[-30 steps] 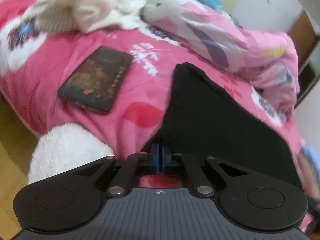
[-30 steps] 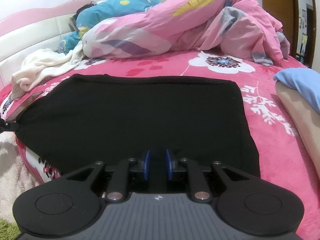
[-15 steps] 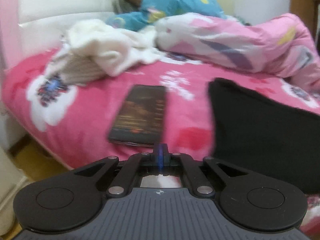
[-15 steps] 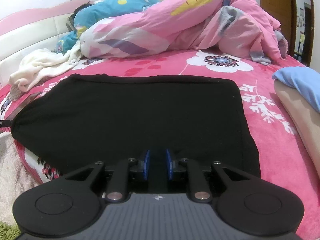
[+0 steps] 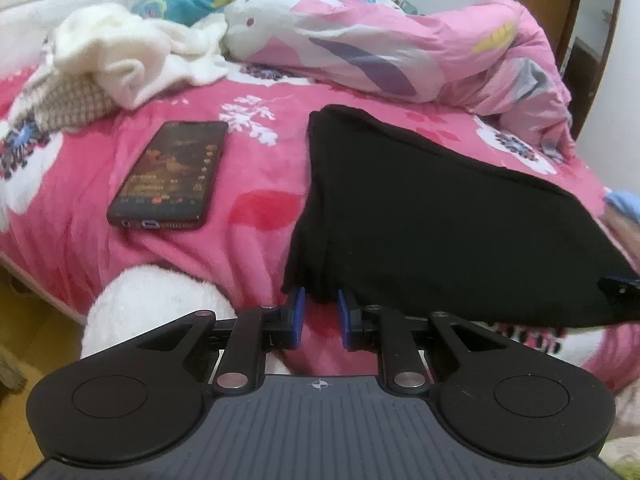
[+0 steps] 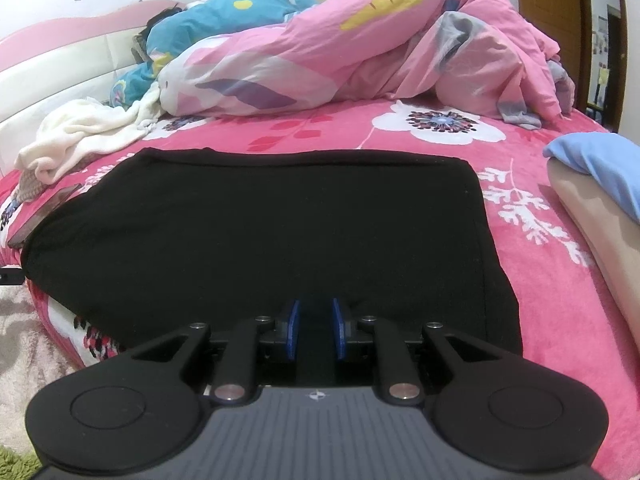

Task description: Fold clothes

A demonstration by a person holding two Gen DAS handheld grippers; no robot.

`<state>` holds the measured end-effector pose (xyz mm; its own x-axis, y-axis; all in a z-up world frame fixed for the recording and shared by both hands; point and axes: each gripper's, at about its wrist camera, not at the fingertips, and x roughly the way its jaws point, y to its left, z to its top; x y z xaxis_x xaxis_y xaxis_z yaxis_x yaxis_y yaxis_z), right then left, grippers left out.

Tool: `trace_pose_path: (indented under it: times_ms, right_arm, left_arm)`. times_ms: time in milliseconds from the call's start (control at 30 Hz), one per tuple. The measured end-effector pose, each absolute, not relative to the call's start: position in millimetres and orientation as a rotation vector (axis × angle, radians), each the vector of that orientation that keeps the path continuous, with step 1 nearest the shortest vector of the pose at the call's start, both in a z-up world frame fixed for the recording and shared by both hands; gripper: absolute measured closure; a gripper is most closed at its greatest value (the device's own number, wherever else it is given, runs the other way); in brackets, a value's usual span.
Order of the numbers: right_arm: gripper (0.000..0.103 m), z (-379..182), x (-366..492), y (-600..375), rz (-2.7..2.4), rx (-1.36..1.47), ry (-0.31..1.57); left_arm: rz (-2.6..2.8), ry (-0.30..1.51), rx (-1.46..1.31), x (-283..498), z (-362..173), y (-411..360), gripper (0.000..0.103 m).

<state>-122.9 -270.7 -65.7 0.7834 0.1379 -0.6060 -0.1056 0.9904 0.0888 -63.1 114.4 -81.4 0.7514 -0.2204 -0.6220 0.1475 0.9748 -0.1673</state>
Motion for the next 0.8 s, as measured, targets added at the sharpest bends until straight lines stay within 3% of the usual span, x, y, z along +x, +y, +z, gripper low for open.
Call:
trace_pose_path:
  times_ms: [200, 233, 267, 333, 567, 667, 800]
  right_arm:
    - [0.084, -67, -123, -269, 0.124, 0.057, 0.653]
    - [0.084, -67, -124, -269, 0.122, 0.057, 0.653]
    - [0.084, -67, -124, -268, 0.120, 0.057, 0.653]
    - [0.084, -66, -123, -268, 0.118, 0.051, 0.654]
    - [0.084, -66, -121, -265, 0.110, 0.040, 0.661]
    - [0.083, -66, -120, -264, 0.108, 0.039, 0.661]
    - [0.083, -66, -120, -263, 0.107, 0.032, 0.664]
  left_arm:
    - [-0.233, 0.639, -0.023, -57, -83, 109, 0.086]
    - [-0.245, 0.634, -0.028, -55, -84, 110, 0.089]
    - [-0.258, 0.629, -0.032, -54, -84, 111, 0.099]
    - [-0.288, 0.623, -0.059, -51, -85, 116, 0.103]
    - [-0.425, 0.639, -0.621, -40, -90, 185, 0.103]
    - [-0.363, 0.767, -0.731, -28, -116, 201, 0.103]
    - [-0.337, 0.756, -0.827, -30, -119, 215, 0.103]
